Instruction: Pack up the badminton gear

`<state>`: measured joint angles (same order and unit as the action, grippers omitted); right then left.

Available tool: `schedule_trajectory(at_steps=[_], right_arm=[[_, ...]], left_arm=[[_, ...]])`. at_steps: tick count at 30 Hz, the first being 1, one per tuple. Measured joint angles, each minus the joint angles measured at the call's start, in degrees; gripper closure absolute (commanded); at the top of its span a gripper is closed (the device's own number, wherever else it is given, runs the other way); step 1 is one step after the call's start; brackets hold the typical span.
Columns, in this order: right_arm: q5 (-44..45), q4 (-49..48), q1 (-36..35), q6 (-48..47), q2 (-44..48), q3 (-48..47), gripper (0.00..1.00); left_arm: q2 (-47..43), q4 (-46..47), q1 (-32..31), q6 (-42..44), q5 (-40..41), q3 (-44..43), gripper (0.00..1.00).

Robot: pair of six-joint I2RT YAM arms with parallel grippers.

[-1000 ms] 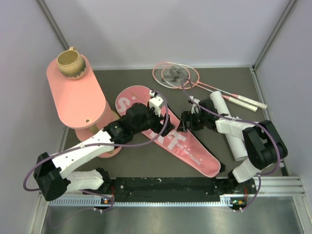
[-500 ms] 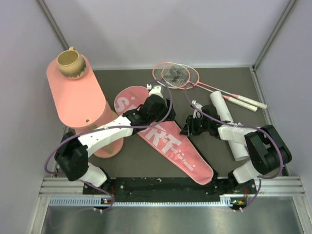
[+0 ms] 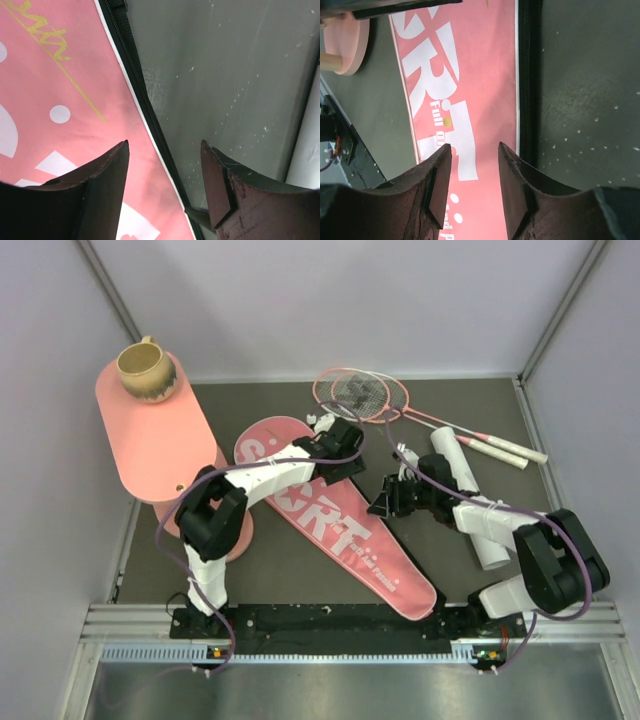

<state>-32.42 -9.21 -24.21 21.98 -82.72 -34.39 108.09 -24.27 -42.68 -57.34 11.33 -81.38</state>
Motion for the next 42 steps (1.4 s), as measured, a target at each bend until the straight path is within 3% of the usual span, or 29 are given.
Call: schedule_trajectory(at_steps=[6, 12, 16, 19, 20, 23, 28, 30, 33, 39, 42], right_arm=[[5.46, 2.95, 0.15, -1.81, 7.17, 1.18, 0.54], [7.23, 3.43, 0.44, -2.47, 8.07, 1.42, 0.53], [7.32, 3.41, 0.44, -2.49, 7.8, 1.42, 0.54], [7.34, 3.43, 0.44, -2.47, 7.06, 1.42, 0.54], [7.37, 3.45, 0.44, -2.47, 6.91, 1.42, 0.54], [7.52, 3.39, 0.44, -2.49, 6.88, 1.42, 0.54], [7.8, 3.37, 0.44, -2.47, 6.88, 1.44, 0.54], [7.8, 3.28, 0.44, -2.45, 6.82, 1.44, 0.53], [6.71, 1.97, 0.68, -1.31, 6.47, 1.99, 0.44], [2.43, 0.66, 2.34, 2.29, -0.39, 1.84, 0.41], [-0.26, 0.17, 2.36, 4.63, -2.84, 1.73, 0.36]], left_arm=[[7.21, -8.13, -0.61, -4.28, 4.87, -8.61, 0.33], [16.61, -17.49, -1.77, -5.77, 11.28, -20.28, 0.32], [19.93, -20.83, -2.56, -5.79, 14.27, -23.06, 0.46], [20.9, -23.28, -2.89, -5.99, 15.3, -23.34, 0.65], [20.96, -24.15, -2.86, -6.16, 15.43, -23.5, 0.78], [20.96, -24.94, -2.86, -7.1, 15.28, -23.85, 0.97], [20.87, -24.98, -2.89, -5.84, 15.54, -23.82, 1.0], [19.69, -22.97, -2.99, -3.67, 15.63, -21.92, 1.0], [14.69, -16.7, -3.15, 1.49, 15.15, -14.49, 1.0], [-3.23, -0.59, -3.17, 12.2, 8.48, 5.75, 1.0], [-10.1, 4.85, -3.19, 15.76, 5.09, 10.82, 1.0]])
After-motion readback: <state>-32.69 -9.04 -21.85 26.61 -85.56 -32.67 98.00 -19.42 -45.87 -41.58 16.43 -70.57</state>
